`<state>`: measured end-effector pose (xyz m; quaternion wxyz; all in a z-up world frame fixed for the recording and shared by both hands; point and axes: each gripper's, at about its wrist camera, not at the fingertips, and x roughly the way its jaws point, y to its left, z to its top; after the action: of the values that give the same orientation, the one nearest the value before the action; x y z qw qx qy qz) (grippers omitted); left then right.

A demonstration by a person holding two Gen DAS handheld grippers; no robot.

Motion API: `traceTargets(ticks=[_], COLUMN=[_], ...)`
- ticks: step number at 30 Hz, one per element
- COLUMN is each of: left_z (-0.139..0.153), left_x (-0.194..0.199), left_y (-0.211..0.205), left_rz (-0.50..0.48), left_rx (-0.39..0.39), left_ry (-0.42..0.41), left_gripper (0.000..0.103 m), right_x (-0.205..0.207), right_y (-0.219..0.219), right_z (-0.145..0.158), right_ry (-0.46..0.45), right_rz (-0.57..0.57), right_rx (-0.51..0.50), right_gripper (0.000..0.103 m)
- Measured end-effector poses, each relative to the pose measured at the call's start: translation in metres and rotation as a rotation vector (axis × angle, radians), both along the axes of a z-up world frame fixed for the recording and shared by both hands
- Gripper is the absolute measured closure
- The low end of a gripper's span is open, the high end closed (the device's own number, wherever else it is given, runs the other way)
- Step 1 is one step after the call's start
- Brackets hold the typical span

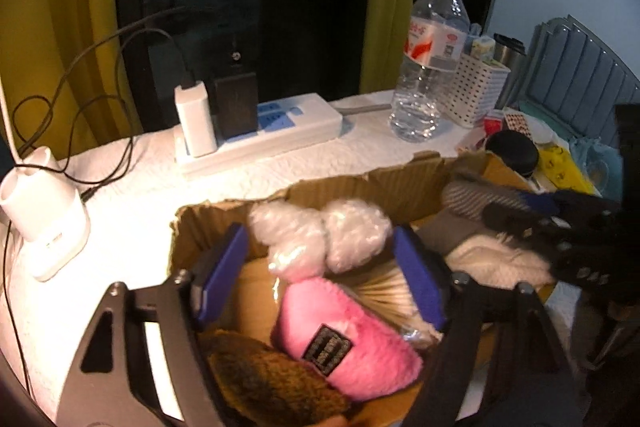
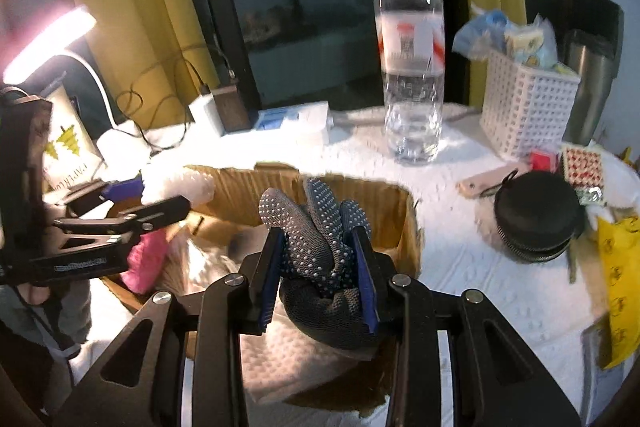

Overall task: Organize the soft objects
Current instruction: 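Open both grippers to release the items in the box and withdraw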

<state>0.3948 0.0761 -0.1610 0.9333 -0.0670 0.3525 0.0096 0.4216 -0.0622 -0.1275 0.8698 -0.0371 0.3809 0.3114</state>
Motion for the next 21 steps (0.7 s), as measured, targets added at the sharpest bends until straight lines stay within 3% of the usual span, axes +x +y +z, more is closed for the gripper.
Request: traceTargets(ticks=[3, 9, 21], left_z=[-0.001, 0.007, 0.044], left_x=[0.001, -0.005, -0.04], left_y=[0.001, -0.001, -0.009], left_rz=[0.01, 0.015, 0.008], left_rx=[-0.011, -0.003, 0.0], left_ry=[0.006, -0.02, -0.107], left_gripper=[0.02, 0.019, 0.019], right_x=[-0.003, -0.001, -0.028], right_y=[0.005, 0.003, -0.008], right_z=[-0.002, 0.001, 0.034], right_ry=[-0.024, -0.002, -0.049], right_rz=[-0.002, -0.003, -0.019], right_rx=[-0.023, -0.017, 0.003], right_gripper=[0.065, 0.061, 0.046])
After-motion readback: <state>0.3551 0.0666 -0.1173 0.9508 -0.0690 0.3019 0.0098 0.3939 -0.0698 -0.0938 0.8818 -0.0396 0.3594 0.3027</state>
